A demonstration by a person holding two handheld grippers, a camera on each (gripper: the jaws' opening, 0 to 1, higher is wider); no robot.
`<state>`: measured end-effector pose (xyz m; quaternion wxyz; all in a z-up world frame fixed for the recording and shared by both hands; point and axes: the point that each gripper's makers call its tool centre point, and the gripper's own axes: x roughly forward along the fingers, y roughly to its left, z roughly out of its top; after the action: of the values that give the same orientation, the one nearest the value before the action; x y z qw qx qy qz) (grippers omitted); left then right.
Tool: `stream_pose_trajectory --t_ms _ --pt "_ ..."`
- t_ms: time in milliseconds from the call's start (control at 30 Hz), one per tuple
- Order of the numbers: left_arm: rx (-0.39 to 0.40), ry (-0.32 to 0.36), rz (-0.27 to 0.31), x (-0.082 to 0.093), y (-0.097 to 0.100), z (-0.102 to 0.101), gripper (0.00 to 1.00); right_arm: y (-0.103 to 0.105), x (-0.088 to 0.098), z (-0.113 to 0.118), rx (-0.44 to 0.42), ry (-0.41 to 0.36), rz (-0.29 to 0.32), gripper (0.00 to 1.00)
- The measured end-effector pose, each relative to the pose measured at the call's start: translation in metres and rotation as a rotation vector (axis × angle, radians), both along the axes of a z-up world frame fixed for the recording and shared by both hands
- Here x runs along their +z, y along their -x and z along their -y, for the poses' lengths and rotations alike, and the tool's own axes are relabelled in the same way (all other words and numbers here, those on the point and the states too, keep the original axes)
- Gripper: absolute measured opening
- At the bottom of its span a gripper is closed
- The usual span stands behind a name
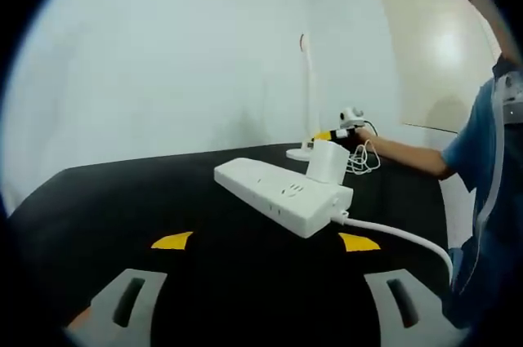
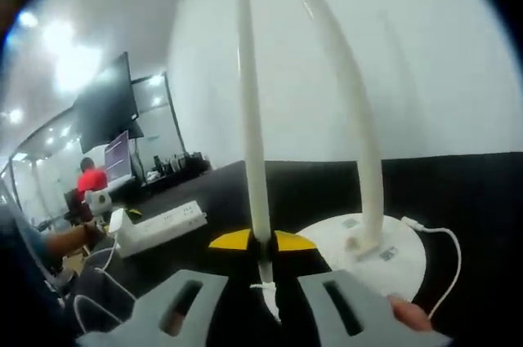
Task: Insert the desk lamp plug into the socket, turn on the power strip switch, turn on the lamp switch, then turn off the lamp switch, turn off the power strip switch, and remove the plug from the socket.
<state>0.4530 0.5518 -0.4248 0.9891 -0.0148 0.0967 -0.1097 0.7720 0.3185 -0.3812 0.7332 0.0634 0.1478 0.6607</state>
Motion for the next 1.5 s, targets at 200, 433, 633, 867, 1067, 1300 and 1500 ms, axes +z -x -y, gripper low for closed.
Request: stream_pose_trajectory --t_ms 200,433,633,867,1067,1300,1500 --pt "-0.012 0.010 0.003 0.000 -0.001 -0.003 0.65 0.007 0.001 -0.002 0.000 -0.006 -0.017 0.11" --pt "-0.014 0.014 0.020 0.002 -0.002 -0.009 0.65 0.018 0.003 -0.001 0.004 -0.015 -0.026 0.11" --pt "-0.018 0.013 0.025 0.002 -0.003 -0.010 0.65 0.030 0.006 0.000 0.011 -0.025 -0.034 0.10" --pt "-0.024 0.015 0.036 0.004 -0.003 -0.010 0.64 0.048 0.011 0.000 0.017 -0.034 -0.041 0.10" --pt "-0.025 0.017 0.044 0.006 -0.002 -0.010 0.64 0.066 0.016 -0.002 0.031 -0.025 -0.056 0.10" --pt "-0.028 0.013 0.047 0.007 -0.001 -0.007 0.64 0.074 0.022 -0.001 0.049 -0.023 -0.094 0.10" --pt "-0.031 0.013 0.051 0.008 0.000 -0.006 0.63 0.088 0.030 -0.001 0.073 -0.032 -0.126 0.10"
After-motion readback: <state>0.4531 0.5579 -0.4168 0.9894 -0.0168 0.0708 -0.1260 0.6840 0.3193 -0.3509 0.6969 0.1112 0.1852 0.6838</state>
